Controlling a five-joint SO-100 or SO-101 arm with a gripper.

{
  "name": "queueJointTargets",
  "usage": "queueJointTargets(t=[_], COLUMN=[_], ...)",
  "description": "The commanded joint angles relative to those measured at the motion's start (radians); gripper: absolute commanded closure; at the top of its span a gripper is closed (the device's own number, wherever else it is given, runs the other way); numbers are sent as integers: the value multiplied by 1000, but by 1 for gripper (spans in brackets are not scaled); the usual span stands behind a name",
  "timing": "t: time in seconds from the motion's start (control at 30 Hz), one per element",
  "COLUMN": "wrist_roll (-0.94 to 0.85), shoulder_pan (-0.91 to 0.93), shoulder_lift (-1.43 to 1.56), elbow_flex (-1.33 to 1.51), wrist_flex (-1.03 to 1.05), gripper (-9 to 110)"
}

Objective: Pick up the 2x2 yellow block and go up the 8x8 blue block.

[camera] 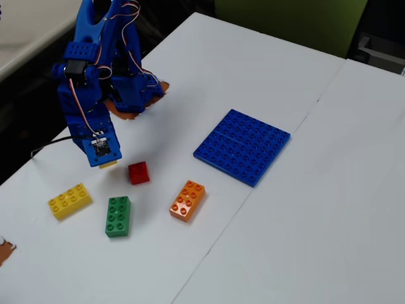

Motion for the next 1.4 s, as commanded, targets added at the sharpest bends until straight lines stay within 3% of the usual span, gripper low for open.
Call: queueJointTargets(t=[0.0,0.27,0.5,0.97,1.37], wrist_roll=[75,186,264,543,626], shoulder_pan=[-83,-249,-388,-798,-982], shoulder_lift=[35,-32,-60,-210,-535], elbow_flex=[-201,-643,-833,-991,-1238], wrist_flex=[187,571,726,730,718], gripper=[101,101,101,101,101])
